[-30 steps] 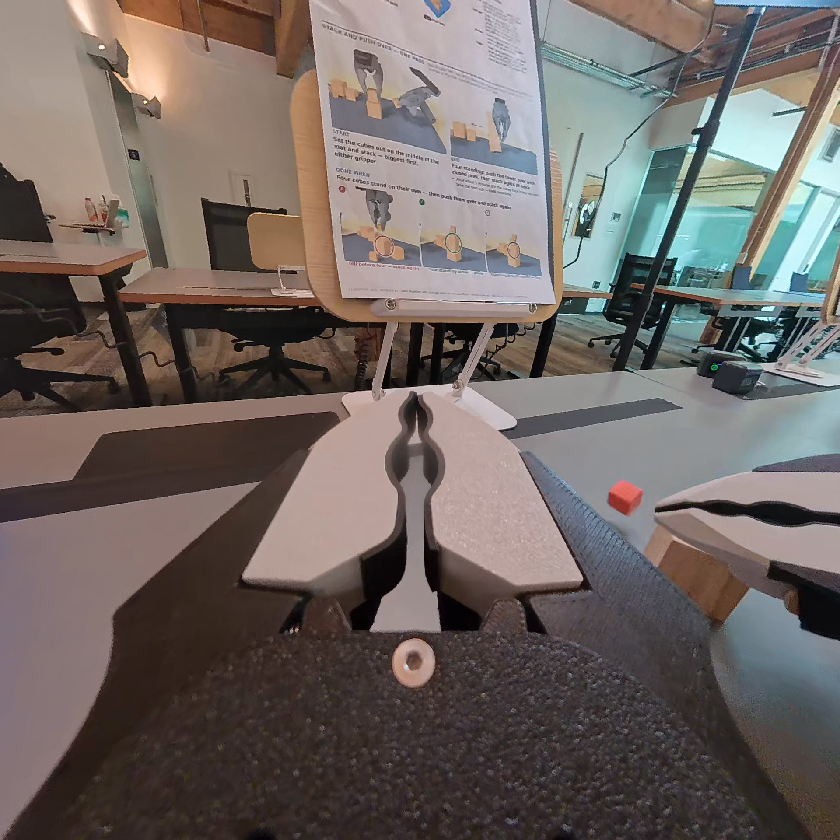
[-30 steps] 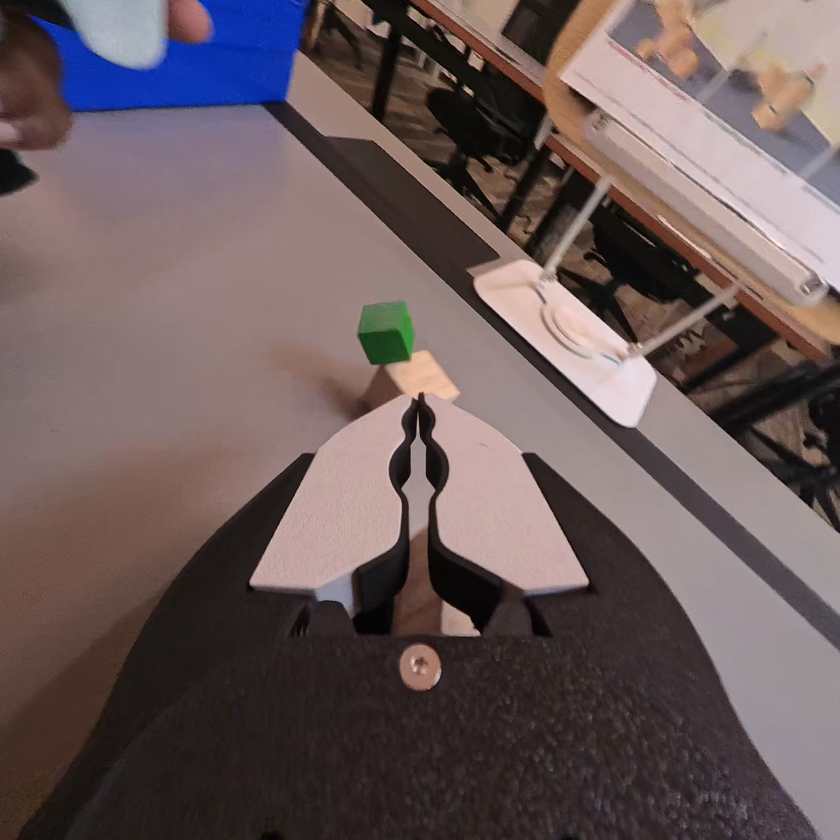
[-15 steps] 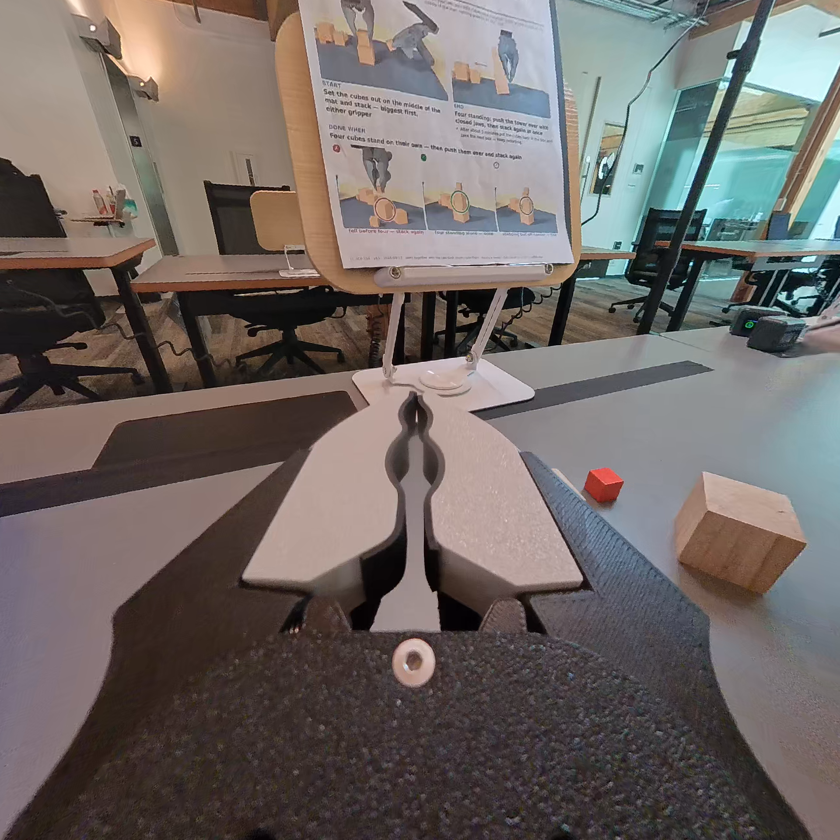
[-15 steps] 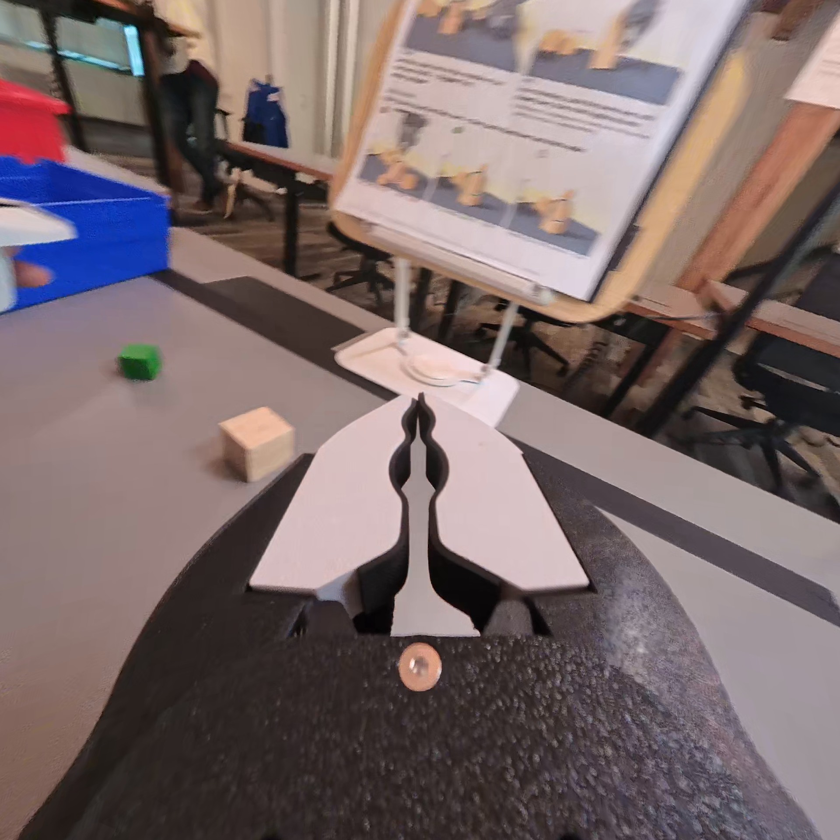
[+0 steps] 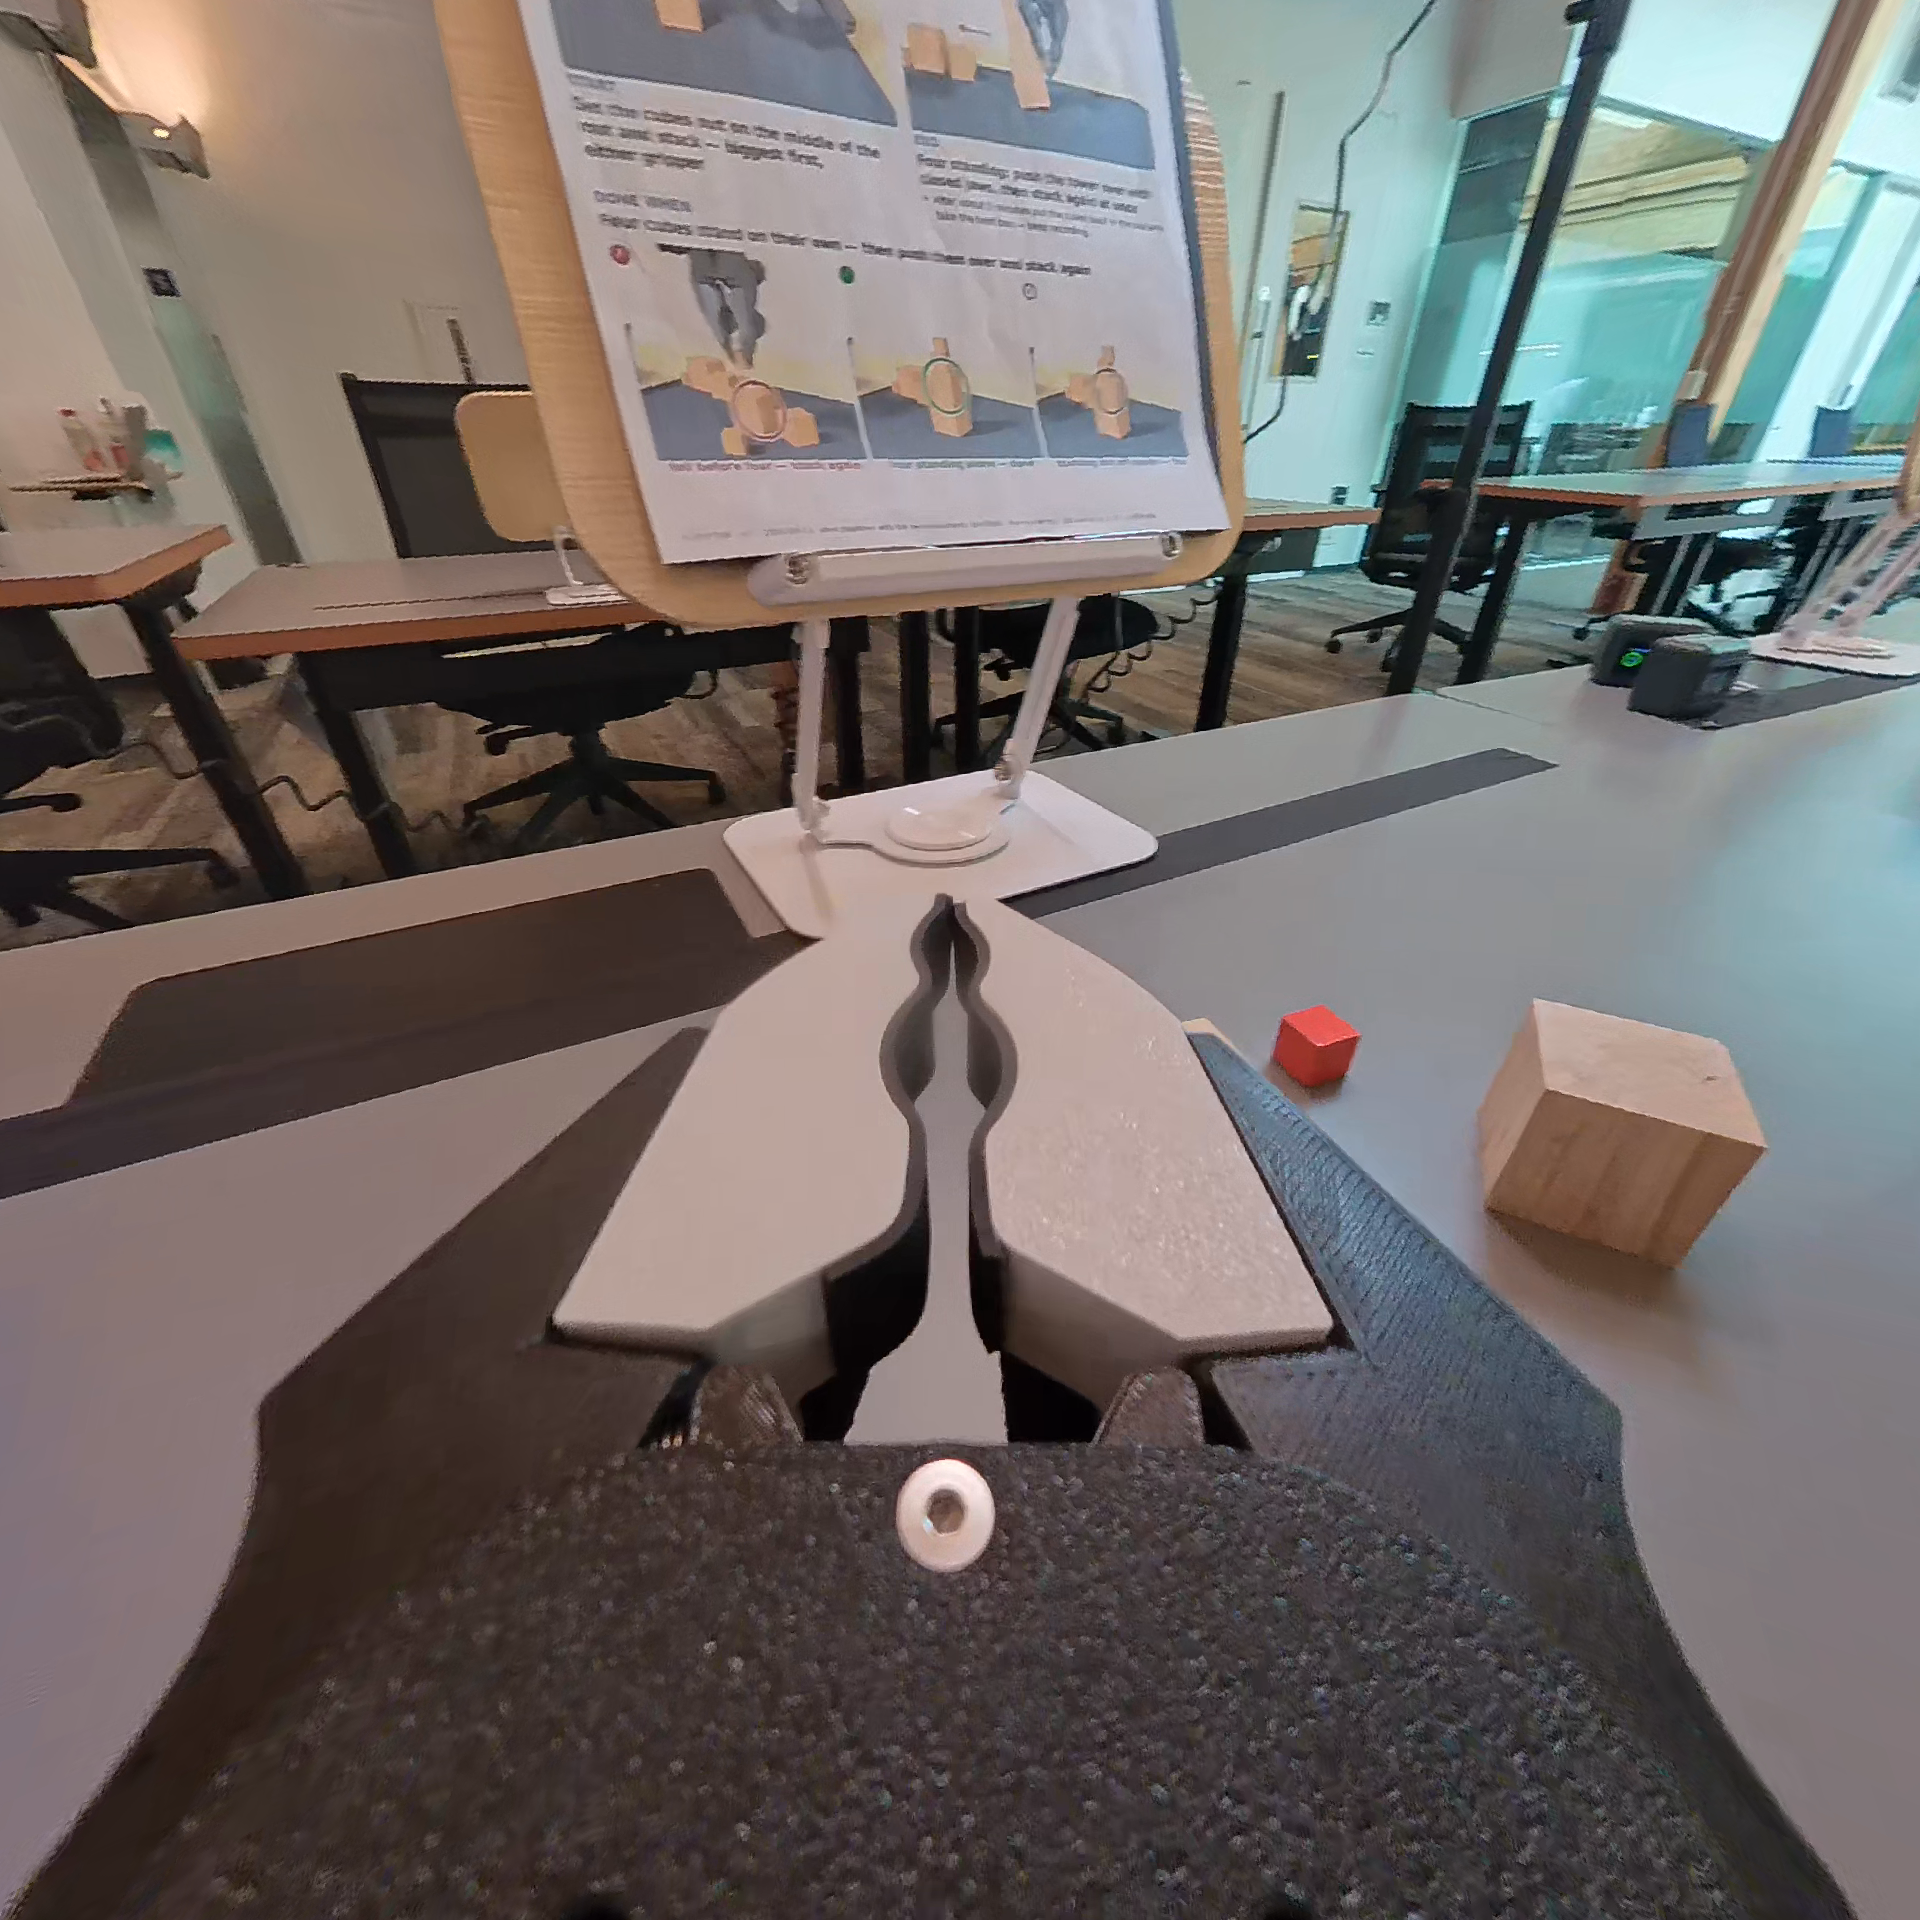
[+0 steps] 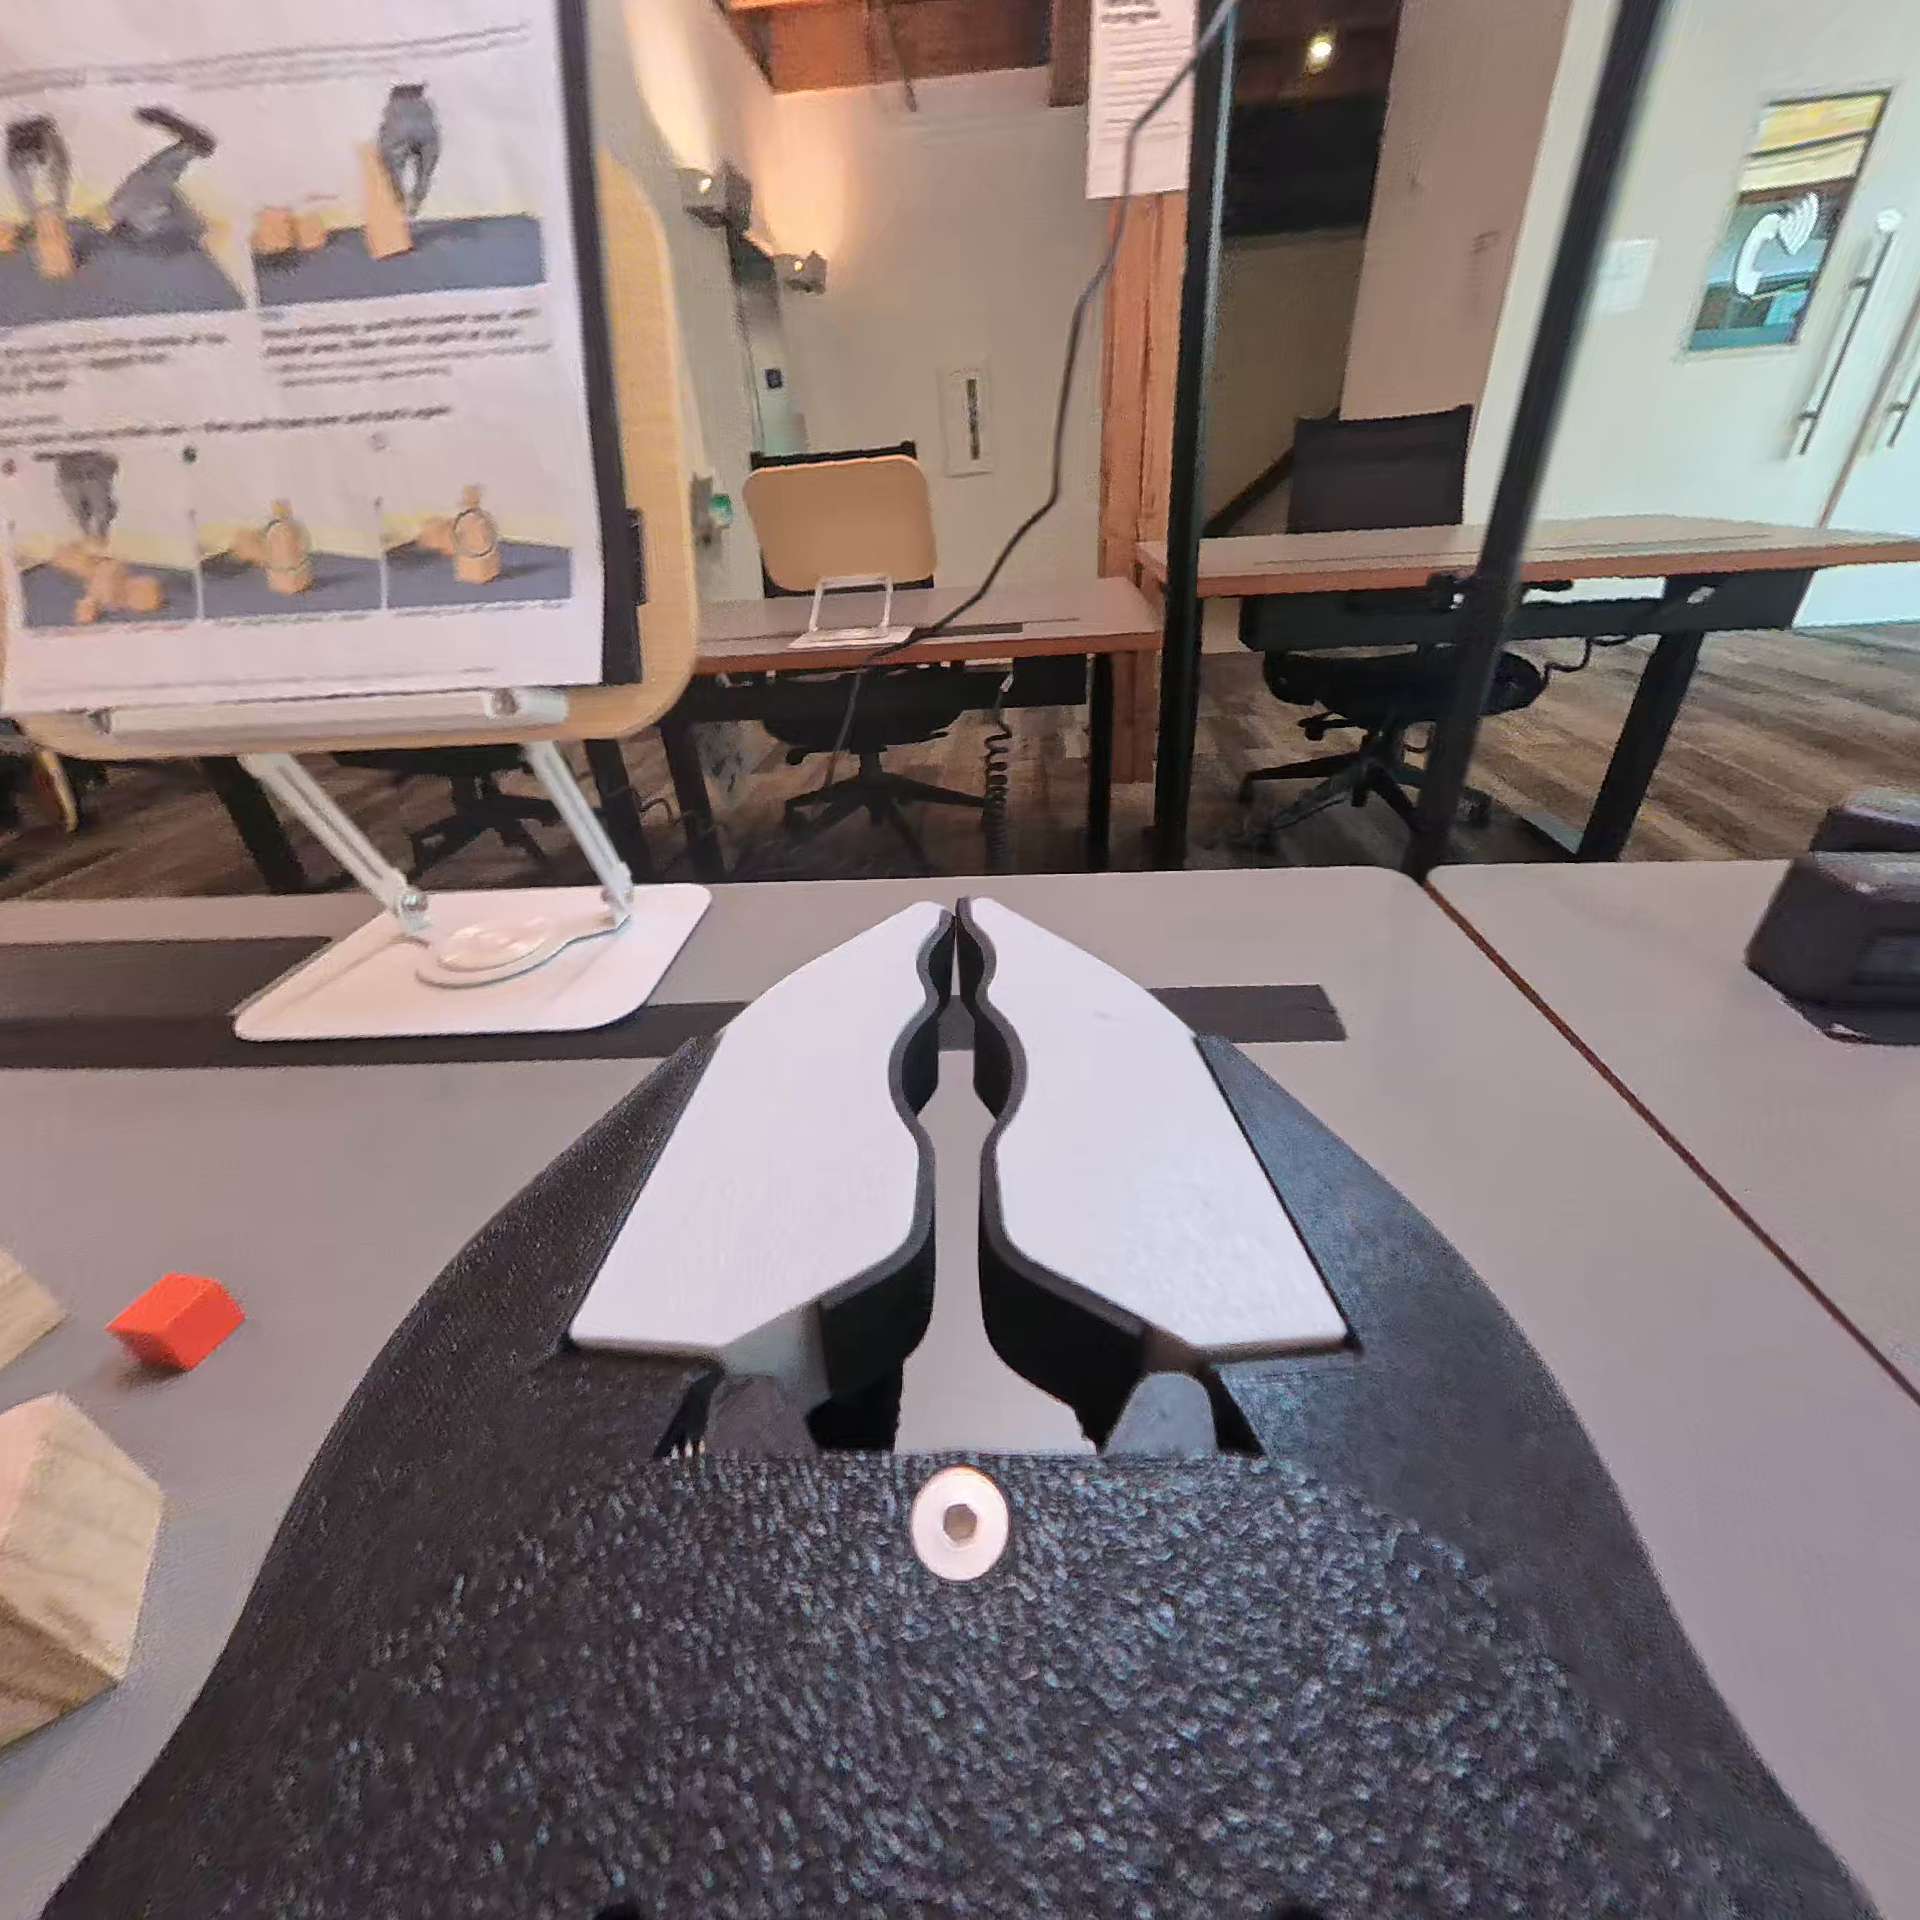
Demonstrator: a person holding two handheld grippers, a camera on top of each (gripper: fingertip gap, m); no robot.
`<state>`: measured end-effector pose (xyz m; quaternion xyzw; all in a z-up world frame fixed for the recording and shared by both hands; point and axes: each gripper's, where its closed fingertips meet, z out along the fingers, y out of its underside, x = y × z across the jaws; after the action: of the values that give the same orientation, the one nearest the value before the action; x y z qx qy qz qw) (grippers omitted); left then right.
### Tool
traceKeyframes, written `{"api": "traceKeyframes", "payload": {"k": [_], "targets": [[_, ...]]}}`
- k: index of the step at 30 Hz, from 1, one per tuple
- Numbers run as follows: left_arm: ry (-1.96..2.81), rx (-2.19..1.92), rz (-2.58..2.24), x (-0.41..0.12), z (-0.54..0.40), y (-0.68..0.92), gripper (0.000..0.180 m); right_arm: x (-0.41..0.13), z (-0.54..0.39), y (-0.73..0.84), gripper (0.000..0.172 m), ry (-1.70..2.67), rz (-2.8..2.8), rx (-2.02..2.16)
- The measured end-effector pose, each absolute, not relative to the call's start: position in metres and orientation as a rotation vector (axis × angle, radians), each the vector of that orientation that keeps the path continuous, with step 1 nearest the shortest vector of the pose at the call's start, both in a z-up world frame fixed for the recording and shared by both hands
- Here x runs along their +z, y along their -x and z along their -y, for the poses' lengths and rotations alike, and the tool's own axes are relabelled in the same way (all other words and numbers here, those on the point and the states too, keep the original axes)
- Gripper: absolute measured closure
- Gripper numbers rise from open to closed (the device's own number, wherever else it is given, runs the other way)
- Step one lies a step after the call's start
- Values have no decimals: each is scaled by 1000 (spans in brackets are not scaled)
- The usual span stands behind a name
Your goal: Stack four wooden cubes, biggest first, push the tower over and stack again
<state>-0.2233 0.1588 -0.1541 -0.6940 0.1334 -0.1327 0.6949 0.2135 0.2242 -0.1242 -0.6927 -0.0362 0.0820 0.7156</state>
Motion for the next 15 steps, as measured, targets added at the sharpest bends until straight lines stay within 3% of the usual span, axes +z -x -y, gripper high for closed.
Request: {"api": "traceKeyframes", "payload": {"k": [5, 15], "targets": [[1575, -443, -449, -160, -149, 164, 162, -123, -223, -220, 172, 1519, 40, 247], [1848, -607, -799, -230, -133, 23, 94, -128, -222, -177, 171, 1540, 212, 255]]}}
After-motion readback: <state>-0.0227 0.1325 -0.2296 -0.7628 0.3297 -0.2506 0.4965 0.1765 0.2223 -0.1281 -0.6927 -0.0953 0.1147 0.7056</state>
